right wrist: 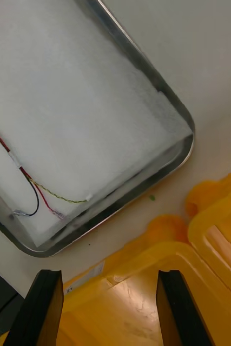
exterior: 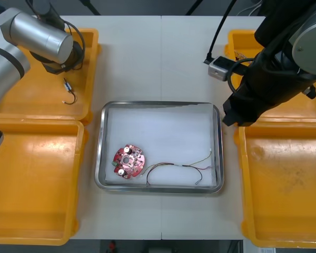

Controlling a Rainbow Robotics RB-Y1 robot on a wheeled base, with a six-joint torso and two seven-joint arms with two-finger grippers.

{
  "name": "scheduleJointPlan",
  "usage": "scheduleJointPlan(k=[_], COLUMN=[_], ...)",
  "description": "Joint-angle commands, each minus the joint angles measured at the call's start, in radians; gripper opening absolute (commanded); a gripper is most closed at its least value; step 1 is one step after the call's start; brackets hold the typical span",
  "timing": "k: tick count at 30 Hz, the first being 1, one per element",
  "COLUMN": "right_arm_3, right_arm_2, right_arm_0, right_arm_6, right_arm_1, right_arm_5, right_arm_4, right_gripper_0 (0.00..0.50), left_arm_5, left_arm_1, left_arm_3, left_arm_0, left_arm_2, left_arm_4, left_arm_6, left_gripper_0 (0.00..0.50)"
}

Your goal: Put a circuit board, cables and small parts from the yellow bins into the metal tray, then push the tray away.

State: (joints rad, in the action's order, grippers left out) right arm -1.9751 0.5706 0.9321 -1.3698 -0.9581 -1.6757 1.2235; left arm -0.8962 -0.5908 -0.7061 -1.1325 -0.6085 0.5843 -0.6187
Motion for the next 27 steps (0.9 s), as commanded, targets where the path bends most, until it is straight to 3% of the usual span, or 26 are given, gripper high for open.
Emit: scheduleJointPlan(k=[1, 5, 7, 9, 10, 22, 27], right_arm_3=[-0.001, 0.055, 0.081, 0.122, 0.133, 0.364, 0.509], right_arm_2=[-0.044, -0.075, -0.092, -0.109, -0.112, -0.146, -0.146], right_arm_0=[0.033, 0.033, 0.031, 0.033, 0.033, 0.054, 0.105], right_arm_6=[0.057, 0.044, 0.034, 0.008, -0.006, -0.252, -0.348], right_arm_1=[-0.067, -0.084, -0.09, -0.091, -0.091, -0.084, -0.047], right_arm_5=[-0.018, -0.053, -0.068, -0.076, -0.076, -0.07, -0.033], right_arm_4=[0.002, -0.012, -0.015, -0.022, -0.027, -0.111, -0.147], right_gripper_0=[0.5, 0.5, 0.5, 0.5, 0.5, 0.5, 0.5], left_arm_5=[0.026, 0.026, 0.026, 0.026, 0.025, -0.021, -0.148], left_arm_1=[0.019, 0.02, 0.02, 0.02, 0.02, 0.011, -0.029], left_arm_3=[0.02, 0.022, 0.022, 0.02, 0.022, 0.017, -0.036], left_arm_0=[-0.056, -0.056, -0.056, -0.055, -0.056, -0.059, -0.096], left_arm_2=[-0.04, -0.04, -0.042, -0.042, -0.04, -0.04, -0.04], left_arm_4=[-0.009, -0.009, -0.009, -0.009, -0.009, -0.014, 0.02], left_arm_6=[0.04, 0.039, 0.036, 0.034, 0.034, 0.008, -0.013], left_gripper_0=[0.5, 0.5, 0.404, 0.055, 0.002, 0.0, 0.0])
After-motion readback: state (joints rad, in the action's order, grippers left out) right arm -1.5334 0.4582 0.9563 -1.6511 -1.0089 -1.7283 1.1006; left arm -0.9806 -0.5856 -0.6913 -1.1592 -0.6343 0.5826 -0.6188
